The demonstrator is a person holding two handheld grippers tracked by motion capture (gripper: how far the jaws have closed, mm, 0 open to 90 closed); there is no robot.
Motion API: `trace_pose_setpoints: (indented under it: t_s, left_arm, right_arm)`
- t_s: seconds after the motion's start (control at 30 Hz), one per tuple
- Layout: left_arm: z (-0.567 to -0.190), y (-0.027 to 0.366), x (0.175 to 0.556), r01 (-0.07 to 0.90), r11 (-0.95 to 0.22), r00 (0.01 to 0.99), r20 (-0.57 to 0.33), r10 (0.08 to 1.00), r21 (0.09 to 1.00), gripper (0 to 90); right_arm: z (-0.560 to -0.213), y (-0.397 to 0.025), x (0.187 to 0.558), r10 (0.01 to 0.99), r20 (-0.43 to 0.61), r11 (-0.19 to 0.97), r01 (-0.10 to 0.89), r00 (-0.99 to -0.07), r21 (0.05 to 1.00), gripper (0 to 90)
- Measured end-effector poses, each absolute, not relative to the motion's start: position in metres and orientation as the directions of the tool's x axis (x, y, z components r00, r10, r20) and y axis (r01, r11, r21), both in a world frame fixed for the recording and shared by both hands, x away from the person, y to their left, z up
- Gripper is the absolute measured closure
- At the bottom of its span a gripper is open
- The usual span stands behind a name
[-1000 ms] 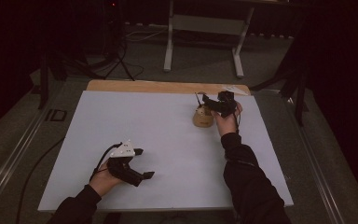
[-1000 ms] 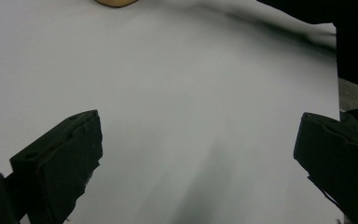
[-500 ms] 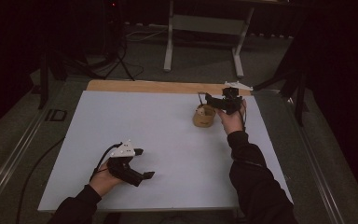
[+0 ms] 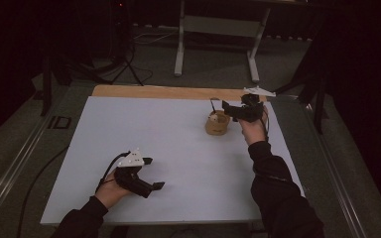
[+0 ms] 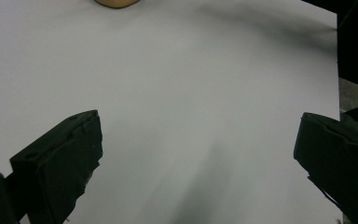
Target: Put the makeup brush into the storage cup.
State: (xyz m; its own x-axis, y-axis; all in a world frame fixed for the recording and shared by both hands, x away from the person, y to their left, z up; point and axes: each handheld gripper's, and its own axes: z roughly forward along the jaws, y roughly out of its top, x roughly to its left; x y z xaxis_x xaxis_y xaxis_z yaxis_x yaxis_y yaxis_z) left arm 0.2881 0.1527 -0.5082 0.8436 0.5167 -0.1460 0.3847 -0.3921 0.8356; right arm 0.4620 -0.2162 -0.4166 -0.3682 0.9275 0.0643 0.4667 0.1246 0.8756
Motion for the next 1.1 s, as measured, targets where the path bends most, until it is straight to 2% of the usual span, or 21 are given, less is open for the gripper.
trace_pose_setpoints:
  t_s: [0.3,0.6,1.1]
  left_arm:
    - [-0.51,0.155,0.289,0.397,-0.391,0.837,-0.152,0.525,0.831,1.1]
    - [-0.51,0.155,0.287,0.398,-0.391,0.837,-0.154,0.526,0.83,1.1]
    - [-0.51,0.152,0.286,0.388,-0.403,0.847,-0.148,0.51,0.829,1.1]
  right_arm:
    - [-0.411,-0.216,0.452,0.869,0.074,0.173,0.441,-0.488,0.881,9.1]
    - [-0.41,-0.22,0.433,0.863,0.094,0.159,0.443,-0.497,0.882,9.1]
    - [-0.418,-0.225,0.398,0.825,0.082,0.217,0.447,-0.56,0.868,10.3]
